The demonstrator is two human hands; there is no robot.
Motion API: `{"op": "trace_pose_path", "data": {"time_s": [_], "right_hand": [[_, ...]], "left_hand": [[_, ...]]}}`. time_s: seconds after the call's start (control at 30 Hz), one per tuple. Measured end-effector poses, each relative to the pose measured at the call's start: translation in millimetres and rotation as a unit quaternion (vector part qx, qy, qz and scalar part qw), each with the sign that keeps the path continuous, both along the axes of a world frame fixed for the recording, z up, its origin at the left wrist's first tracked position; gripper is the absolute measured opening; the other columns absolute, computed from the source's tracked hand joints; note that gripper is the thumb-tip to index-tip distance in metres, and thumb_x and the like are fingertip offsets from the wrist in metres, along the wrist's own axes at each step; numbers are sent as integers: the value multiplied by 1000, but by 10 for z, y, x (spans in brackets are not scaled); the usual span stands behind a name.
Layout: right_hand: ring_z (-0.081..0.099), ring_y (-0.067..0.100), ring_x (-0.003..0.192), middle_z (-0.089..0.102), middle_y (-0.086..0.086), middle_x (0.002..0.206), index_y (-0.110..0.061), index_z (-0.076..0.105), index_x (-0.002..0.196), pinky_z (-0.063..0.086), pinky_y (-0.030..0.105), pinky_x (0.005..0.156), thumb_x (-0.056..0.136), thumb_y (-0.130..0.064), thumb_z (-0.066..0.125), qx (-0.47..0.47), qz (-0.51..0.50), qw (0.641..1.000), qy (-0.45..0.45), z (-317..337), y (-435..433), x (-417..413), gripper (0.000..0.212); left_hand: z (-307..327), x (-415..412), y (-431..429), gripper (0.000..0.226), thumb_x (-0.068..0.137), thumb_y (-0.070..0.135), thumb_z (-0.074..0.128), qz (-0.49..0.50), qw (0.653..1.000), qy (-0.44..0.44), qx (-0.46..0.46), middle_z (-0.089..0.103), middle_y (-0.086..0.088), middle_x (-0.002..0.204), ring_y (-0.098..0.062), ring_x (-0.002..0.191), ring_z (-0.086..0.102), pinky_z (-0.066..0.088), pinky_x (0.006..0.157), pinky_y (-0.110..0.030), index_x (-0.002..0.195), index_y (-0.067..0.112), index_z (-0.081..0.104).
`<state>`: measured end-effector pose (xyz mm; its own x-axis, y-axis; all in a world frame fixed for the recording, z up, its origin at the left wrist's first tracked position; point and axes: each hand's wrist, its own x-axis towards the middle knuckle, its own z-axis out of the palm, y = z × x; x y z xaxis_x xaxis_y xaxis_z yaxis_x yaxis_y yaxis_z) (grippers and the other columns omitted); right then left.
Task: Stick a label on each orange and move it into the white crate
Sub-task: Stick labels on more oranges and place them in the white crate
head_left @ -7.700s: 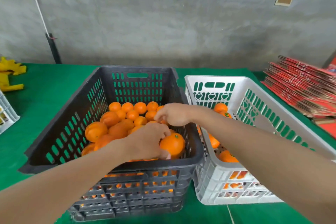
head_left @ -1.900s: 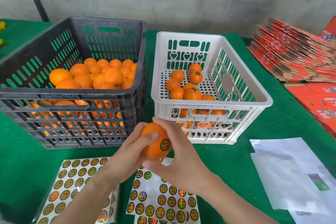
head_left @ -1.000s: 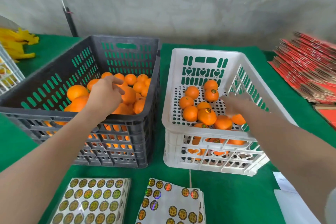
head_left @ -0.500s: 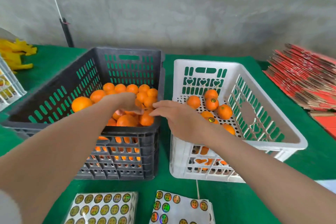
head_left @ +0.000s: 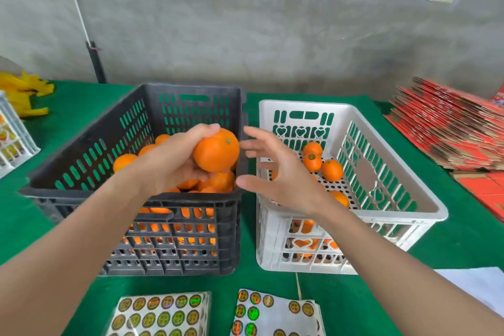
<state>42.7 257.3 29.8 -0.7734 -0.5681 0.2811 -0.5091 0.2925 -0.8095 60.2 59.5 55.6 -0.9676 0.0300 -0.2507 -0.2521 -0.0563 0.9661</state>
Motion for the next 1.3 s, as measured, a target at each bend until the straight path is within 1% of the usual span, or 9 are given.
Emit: {"op": "trace_pose_path", "data": {"time_s": [0.13, 0.23, 0.37, 0.53, 0.67, 0.73, 1.03, 1.17, 1.3], "right_hand": [[50, -2, 111, 51, -24, 122, -37, 43, 127, 47, 25, 89, 74, -35, 76, -50, -5, 996, 77, -2, 53, 368, 63], [57, 8, 105, 60, -13, 114, -28, 53, 122, 50, 33, 86, 75, -33, 75, -65, 9, 997, 45, -84, 256, 528, 52], [61, 11, 99, 64, -10, 108, -38, 51, 116, 49, 33, 84, 73, -44, 74, -24, -2, 998, -56, -409, 510, 689, 48], [61, 11, 103, 67, -2, 109, -23, 52, 124, 48, 29, 91, 88, -40, 60, 126, -18, 979, -158, -1153, 598, 659, 41], [44, 28, 124, 50, 15, 133, -6, 50, 131, 38, 35, 102, 92, -45, 50, 435, -40, 887, -153, -1807, 543, 575, 56], [38, 31, 125, 46, 15, 131, -8, 53, 128, 37, 39, 102, 89, -51, 49, 494, -55, 860, -113, -2001, 455, 572, 59], [50, 29, 106, 55, 11, 109, -7, 57, 99, 39, 35, 89, 89, -30, 55, 423, -94, 901, -28, -2131, 318, 578, 25], [54, 24, 89, 56, 1, 88, -9, 58, 98, 37, 28, 74, 90, -19, 57, 295, -81, 949, -71, -1943, 382, 596, 13], [48, 13, 87, 53, -5, 92, -4, 60, 100, 34, 15, 69, 88, -13, 63, 208, -54, 970, -114, -1751, 425, 600, 15]], "left_hand": [[-61, 423, 291, 49, 71, 51, 56, -50, 997, 54, 34, 70, -14, 97, -25, 70, 71, 53, 48, -28, 109, 21, 56], [-267, 674, 434, 65, 74, 62, 49, -136, 985, 75, 79, 72, -11, 96, -28, 77, 70, 56, 61, -30, 122, 18, 54], [-741, 891, 584, 93, 52, 48, 87, -170, 980, 25, 97, 68, -10, 104, -32, 81, 68, 56, 71, -29, 131, 22, 48], [-1336, 1077, 678, 91, 49, 42, 82, -4, 995, -81, 53, 66, -14, 107, -30, 77, 71, 57, 63, -27, 128, 14, 48], [-1631, 1143, 600, 83, 56, 30, 75, 94, 984, -141, 59, 62, -13, 112, -27, 83, 72, 57, 66, -29, 131, 14, 42], [-1702, 1159, 581, 84, 57, 28, 74, 114, 978, -154, 81, 61, -14, 112, -28, 86, 71, 56, 70, -31, 132, 11, 41], [-1842, 1209, 555, 92, 52, 42, 74, 106, 978, -160, 78, 59, -10, 117, -26, 110, 58, 48, 91, -36, 130, 2, 43], [-1911, 1212, 570, 103, 56, 50, 70, 79, 979, -164, 95, 51, -1, 123, -20, 124, 42, 23, 116, -41, 141, 4, 32], [-1935, 1250, 607, 133, 26, 73, 82, -4, 983, -166, 80, 55, -7, 132, -22, 125, 48, 28, 114, -43, 135, 8, 42]]}}
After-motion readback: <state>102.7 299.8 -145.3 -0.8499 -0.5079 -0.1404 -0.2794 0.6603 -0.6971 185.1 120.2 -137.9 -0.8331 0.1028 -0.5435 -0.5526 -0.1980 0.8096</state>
